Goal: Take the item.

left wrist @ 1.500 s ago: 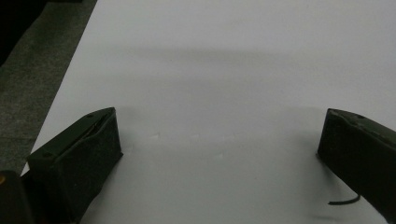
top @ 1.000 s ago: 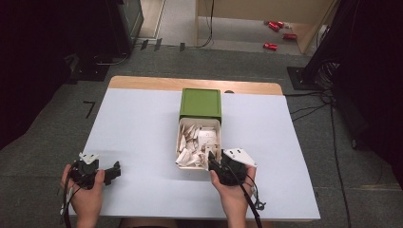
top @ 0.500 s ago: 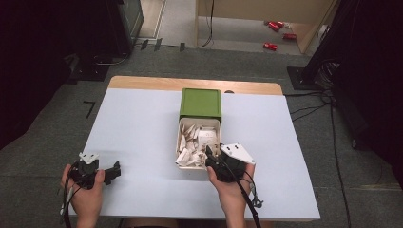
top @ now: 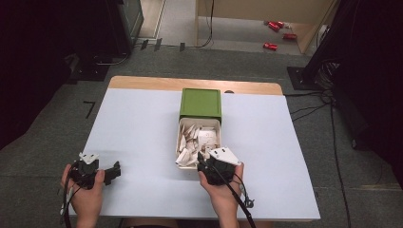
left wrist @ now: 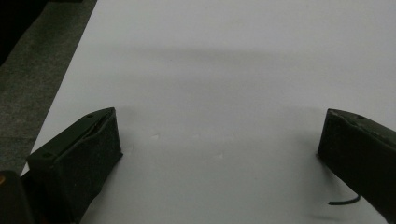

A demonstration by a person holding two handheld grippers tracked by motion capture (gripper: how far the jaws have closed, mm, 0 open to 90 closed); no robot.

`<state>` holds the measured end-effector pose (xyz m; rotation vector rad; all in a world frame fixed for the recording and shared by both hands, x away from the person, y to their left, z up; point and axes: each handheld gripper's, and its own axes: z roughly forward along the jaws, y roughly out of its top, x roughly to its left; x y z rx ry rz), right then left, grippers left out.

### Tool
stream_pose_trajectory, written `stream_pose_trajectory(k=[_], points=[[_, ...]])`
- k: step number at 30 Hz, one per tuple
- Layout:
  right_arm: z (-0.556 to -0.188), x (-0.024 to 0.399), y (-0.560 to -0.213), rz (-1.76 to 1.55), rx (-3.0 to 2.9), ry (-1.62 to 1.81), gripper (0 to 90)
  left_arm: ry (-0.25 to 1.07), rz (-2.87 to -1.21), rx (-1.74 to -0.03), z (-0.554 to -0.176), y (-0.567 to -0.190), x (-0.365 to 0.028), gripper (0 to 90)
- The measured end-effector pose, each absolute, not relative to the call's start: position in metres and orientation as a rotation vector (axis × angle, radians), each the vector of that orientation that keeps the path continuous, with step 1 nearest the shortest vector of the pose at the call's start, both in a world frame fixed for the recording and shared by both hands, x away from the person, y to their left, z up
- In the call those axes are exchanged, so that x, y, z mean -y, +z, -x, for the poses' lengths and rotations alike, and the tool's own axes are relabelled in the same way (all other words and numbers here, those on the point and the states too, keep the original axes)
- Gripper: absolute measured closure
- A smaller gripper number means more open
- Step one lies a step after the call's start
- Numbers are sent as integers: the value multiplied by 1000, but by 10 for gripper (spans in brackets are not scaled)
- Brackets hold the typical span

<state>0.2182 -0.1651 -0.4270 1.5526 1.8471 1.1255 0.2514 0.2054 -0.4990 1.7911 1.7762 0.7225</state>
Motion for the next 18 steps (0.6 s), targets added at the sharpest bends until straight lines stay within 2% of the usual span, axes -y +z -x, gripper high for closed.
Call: stream_pose_trajectory(k=[6,14,17,18], points=[[-215,161,-439,-1566,-1866,1107,665,723,-1791,-1776,-251,-499,-205,0],[-214,156,-445,-1540,-1878,1057,710,723,-1791,-1776,-251,-499,-205,0],[-214,155,-445,-1533,-1876,1039,787,723,-1791,-1776,-251,-499,-205,0],[-214,155,-445,-1533,-1876,1039,787,722,-1794,-1776,-251,-499,-205,0]])
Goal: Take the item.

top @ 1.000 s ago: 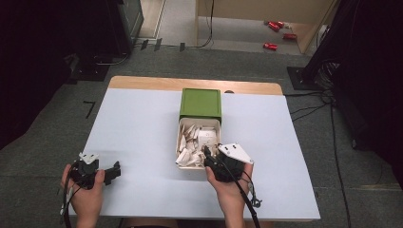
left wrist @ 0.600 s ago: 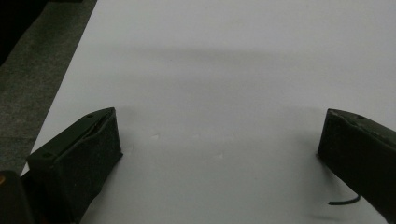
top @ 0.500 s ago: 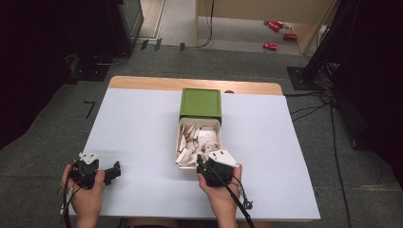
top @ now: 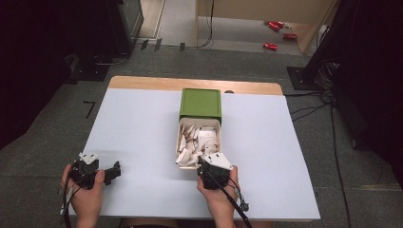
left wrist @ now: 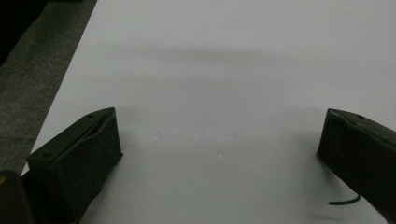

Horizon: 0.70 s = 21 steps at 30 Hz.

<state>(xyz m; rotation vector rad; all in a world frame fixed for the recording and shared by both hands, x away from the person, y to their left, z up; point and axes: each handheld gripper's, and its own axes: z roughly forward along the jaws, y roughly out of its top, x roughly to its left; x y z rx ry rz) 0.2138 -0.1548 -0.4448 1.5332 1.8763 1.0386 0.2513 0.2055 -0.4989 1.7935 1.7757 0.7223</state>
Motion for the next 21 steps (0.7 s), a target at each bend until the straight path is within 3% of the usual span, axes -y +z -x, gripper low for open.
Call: stream_pose_trajectory(k=[21], points=[[-212,169,-417,-1527,-1829,1175,811,723,-1794,-1776,-251,-499,-205,0]])
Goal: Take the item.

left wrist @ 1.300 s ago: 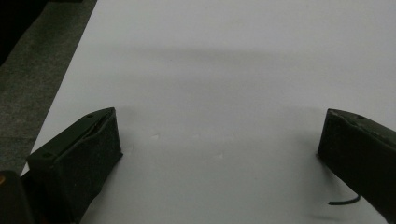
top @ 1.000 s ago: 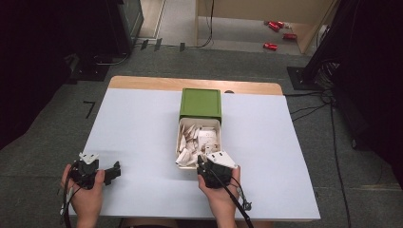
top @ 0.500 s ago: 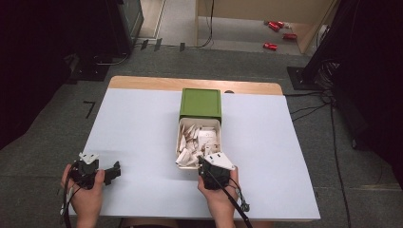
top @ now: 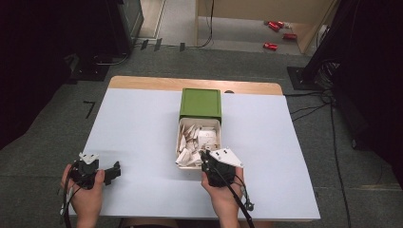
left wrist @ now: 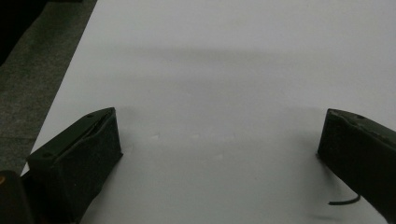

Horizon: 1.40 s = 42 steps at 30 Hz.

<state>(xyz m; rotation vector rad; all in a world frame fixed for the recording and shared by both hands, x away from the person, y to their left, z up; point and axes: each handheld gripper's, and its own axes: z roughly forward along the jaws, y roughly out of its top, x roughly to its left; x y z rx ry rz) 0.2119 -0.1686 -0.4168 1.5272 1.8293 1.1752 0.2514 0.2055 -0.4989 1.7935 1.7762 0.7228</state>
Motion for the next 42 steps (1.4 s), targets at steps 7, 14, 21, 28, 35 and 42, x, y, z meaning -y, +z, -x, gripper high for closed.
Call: stream_pose_trajectory(k=[7,14,21,28,35,42], points=[[-212,175,-407,-1520,-1809,1179,812,723,-1794,-1776,-251,-499,-205,0],[-210,190,-394,-1519,-1766,1177,812,723,-1794,-1776,-251,-499,-205,0],[-209,207,-386,-1528,-1724,1162,813,723,-1794,-1776,-251,-499,-205,0],[-208,222,-387,-1544,-1695,1141,814,723,-1795,-1776,-251,-499,-205,0],[-207,234,-392,-1570,-1673,1114,815,724,-1795,-1776,-251,-499,-205,0],[-208,253,-402,-1601,-1641,1088,815,724,-1791,-1776,-251,-499,-205,0]])
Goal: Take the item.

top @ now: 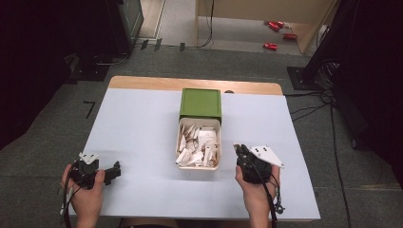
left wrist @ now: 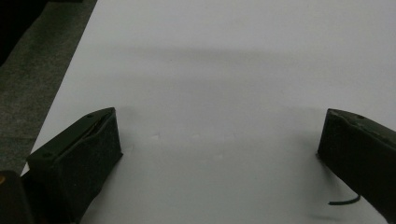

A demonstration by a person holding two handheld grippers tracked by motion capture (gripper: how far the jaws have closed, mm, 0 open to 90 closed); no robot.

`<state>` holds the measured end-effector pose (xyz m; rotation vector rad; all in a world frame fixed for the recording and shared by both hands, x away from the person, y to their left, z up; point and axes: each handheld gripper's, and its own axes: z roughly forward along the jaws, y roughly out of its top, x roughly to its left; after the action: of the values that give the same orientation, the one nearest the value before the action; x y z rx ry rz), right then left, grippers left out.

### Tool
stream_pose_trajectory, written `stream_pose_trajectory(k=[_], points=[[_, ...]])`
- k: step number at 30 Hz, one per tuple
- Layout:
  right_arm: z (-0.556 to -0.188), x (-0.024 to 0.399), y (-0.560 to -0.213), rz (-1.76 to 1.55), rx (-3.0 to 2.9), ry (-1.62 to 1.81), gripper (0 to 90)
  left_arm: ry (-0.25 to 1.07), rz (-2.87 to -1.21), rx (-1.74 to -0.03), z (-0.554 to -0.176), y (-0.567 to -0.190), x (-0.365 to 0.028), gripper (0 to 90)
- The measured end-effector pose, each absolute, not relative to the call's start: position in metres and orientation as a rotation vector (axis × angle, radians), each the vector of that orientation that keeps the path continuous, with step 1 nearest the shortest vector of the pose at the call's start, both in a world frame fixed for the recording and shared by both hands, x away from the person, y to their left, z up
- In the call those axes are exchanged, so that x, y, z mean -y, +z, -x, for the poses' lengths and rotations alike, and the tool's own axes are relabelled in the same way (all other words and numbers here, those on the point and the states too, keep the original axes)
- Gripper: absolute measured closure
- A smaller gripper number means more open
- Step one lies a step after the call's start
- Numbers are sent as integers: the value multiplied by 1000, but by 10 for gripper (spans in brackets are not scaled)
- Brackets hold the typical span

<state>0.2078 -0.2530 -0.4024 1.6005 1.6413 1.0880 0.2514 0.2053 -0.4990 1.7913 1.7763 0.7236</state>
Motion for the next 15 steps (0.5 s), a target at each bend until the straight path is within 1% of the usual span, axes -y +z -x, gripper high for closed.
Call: stream_pose_trajectory(k=[15], points=[[-206,281,-427,-1656,-1609,1036,815,723,-1791,-1776,-251,-499,-205,0]])
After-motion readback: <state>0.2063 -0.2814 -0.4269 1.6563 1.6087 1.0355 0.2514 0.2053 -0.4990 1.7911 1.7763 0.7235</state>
